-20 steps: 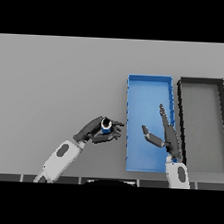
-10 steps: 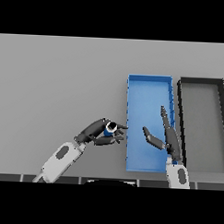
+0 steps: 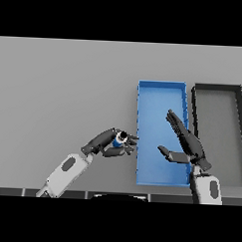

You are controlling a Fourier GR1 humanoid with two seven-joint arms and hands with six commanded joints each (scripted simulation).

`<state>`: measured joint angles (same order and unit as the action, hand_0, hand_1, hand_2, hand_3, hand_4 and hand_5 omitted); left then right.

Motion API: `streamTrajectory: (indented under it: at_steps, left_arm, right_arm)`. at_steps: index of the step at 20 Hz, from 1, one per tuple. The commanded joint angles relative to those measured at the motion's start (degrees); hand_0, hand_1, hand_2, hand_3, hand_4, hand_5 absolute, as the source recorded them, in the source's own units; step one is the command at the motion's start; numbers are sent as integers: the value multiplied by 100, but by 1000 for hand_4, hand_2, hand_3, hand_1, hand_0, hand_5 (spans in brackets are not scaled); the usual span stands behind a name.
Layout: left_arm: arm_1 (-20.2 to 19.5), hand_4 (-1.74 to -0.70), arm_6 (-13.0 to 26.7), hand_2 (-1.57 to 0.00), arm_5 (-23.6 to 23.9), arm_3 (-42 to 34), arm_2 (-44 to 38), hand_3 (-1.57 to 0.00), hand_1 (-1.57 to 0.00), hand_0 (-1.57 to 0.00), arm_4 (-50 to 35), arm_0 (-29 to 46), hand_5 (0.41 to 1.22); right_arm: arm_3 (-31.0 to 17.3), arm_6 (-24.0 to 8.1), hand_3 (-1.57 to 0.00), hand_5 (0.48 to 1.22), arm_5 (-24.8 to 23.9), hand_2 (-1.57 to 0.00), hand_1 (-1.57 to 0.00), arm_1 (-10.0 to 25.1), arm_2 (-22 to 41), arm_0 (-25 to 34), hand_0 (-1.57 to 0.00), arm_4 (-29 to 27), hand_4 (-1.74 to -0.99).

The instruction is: Pick up the blue pipe and place it into the blue bin.

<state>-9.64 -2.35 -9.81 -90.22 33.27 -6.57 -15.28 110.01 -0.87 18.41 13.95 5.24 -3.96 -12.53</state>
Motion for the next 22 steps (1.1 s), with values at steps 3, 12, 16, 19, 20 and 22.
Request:
streamTrajectory:
  at_steps: [3, 12, 16, 19, 20, 22]
  left_arm:
    - [10, -1741, 20, -1571, 10, 21, -35, -1489, -1571, -1571, 6, -59, 1221]
    - [-3, -1741, -8, -1571, -141, 17, -77, -1488, -1571, -1571, -59, -121, 1221]
    - [10, -1741, -103, -1571, -297, 54, -63, -1532, -1571, -1571, -79, -104, 1221]
    - [-18, -1741, -180, -1571, -268, 117, -37, -1538, -1571, -1571, 107, -66, 1221]
    - [-60, -1740, -165, -1571, -250, 42, -54, -1540, -1571, -1571, 130, -55, 1221]
    - [-70, -1736, -142, -1571, -360, -16, -122, -1484, -1571, -1571, -70, -8, 1221]
  right_arm:
    - [445, -740, 1, 501, 332, 1, 1, 346, 288, 474, 1, -419, -1319]
    - [213, -1687, 1, 529, 913, 1, 1, 263, 1148, 1975, 1, -497, -1253]
    - [-102, -1909, 1, 532, 975, 1, 1, -86, 1463, 2500, 1, -355, -1227]
    - [-393, -1926, 1, 511, 1063, 1, 1, -307, 1580, 2776, 1, -303, -1219]
    - [-452, -1958, 1, 508, 1060, 1, 1, -357, 1563, 2876, 1, -369, -1218]
    - [-650, -2045, -46, 506, 1137, -102, -84, -408, 1533, 3168, -53, -454, -1245]
